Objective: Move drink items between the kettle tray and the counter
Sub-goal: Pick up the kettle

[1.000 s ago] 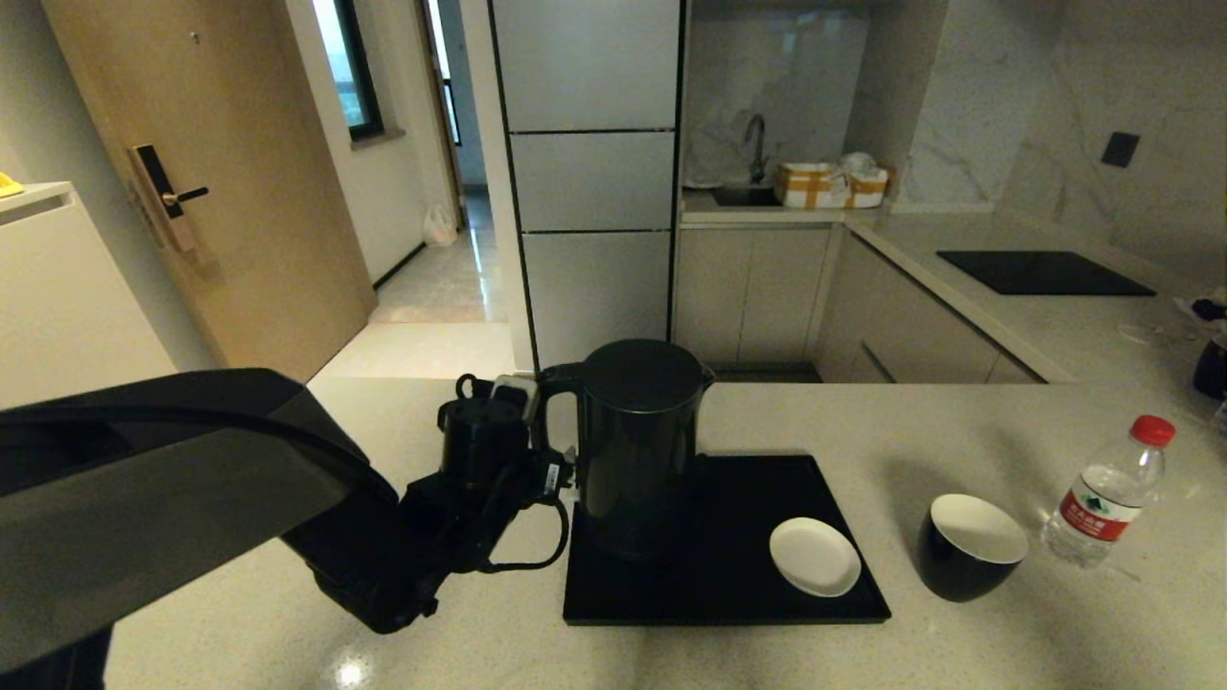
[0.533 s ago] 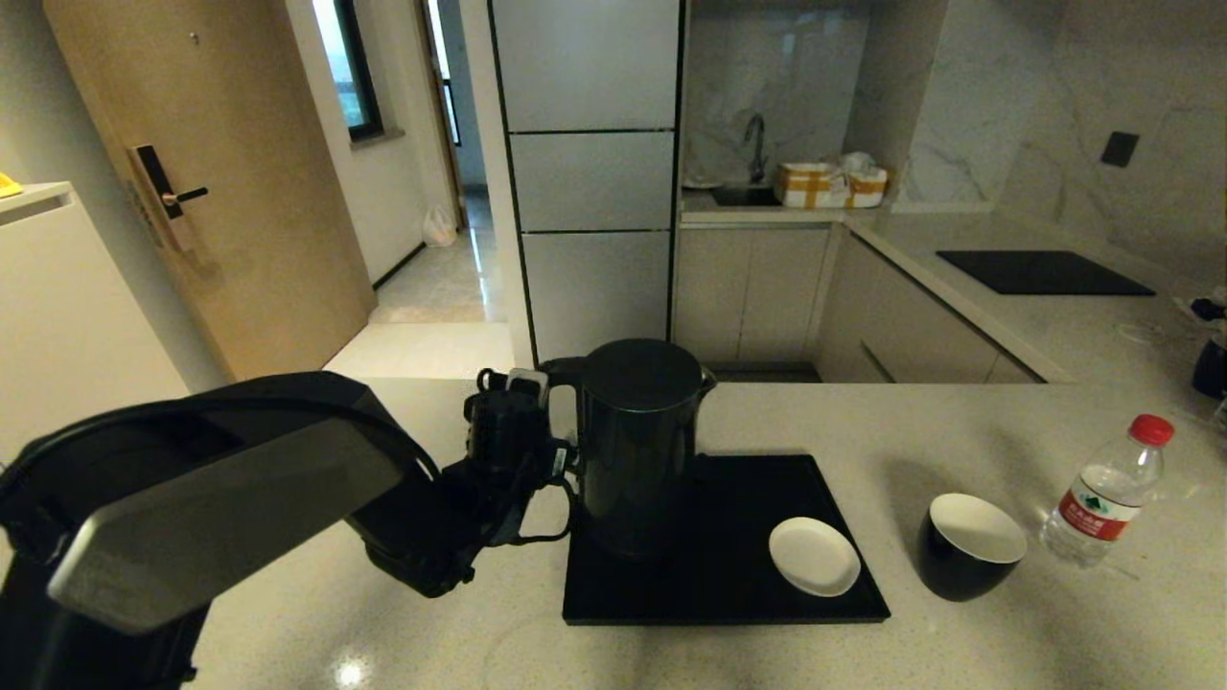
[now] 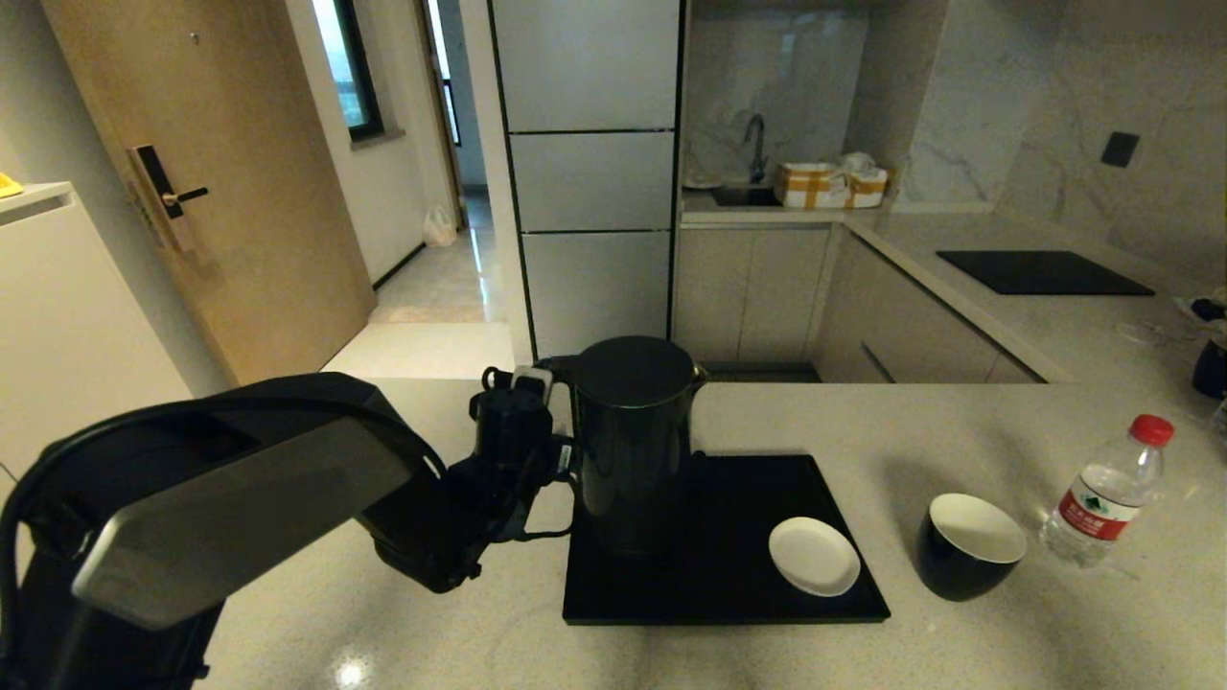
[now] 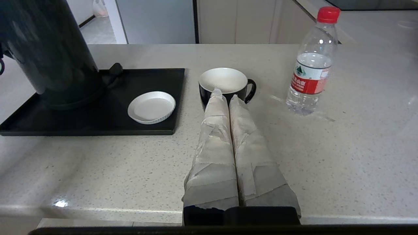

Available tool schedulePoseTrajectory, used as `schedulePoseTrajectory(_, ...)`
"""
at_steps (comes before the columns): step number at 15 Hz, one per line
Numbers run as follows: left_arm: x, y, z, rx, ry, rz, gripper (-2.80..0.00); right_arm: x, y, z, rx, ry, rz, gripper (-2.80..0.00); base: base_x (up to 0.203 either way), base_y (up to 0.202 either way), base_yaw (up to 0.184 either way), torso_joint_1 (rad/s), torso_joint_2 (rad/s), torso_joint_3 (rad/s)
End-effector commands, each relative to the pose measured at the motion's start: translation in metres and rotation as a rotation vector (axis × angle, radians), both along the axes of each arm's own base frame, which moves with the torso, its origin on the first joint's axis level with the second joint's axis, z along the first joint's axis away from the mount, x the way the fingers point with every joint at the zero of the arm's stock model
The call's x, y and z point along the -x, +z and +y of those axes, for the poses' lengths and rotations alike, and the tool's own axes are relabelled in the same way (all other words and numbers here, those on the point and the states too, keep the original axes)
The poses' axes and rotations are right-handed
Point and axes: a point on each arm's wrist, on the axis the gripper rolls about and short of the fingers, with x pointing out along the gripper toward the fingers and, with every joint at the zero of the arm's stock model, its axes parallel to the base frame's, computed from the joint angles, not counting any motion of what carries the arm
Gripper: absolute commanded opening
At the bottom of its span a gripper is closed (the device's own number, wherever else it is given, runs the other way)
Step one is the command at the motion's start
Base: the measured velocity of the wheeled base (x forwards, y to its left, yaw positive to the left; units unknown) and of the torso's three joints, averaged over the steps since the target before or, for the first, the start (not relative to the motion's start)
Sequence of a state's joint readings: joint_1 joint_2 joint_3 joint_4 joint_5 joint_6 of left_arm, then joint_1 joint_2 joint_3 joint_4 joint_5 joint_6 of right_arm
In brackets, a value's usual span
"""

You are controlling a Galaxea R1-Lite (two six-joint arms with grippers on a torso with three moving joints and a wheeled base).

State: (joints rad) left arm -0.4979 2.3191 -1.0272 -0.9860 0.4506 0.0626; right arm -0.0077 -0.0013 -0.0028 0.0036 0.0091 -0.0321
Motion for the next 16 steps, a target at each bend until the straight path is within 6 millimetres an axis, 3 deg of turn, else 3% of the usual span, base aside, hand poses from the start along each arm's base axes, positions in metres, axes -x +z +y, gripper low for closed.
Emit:
schedulePoseTrajectory(1,0.002,0.005,0.0,0.008,0.0,-0.015,-2.8,0.0,0.0,0.0,0.002,0.0,0.0,-2.8,0.0,0.0,0.0,0.0,0.0,0.0)
schedulePoseTrajectory(8,0.019,0.021,-0.002,0.021,-0.019,-0.027,-2.8,0.0,0.0,0.0,0.0,0.0,-0.001,-2.8,0.0,0.0,0.0,0.0,0.0,0.0)
schedulePoseTrajectory(13,0.021,0.031,-0.002,0.038,-0.018,-0.048,-2.8,0.0,0.0,0.0,0.0,0.0,0.001,-2.8,0.0,0.0,0.0,0.0,0.0,0.0)
schedulePoseTrajectory(16,0.022,0.069,-0.003,0.108,0.011,-0.126,-2.8,0.0,0.0,0.0,0.0,0.0,-0.001,-2.8,0.0,0.0,0.0,0.0,0.0,0.0)
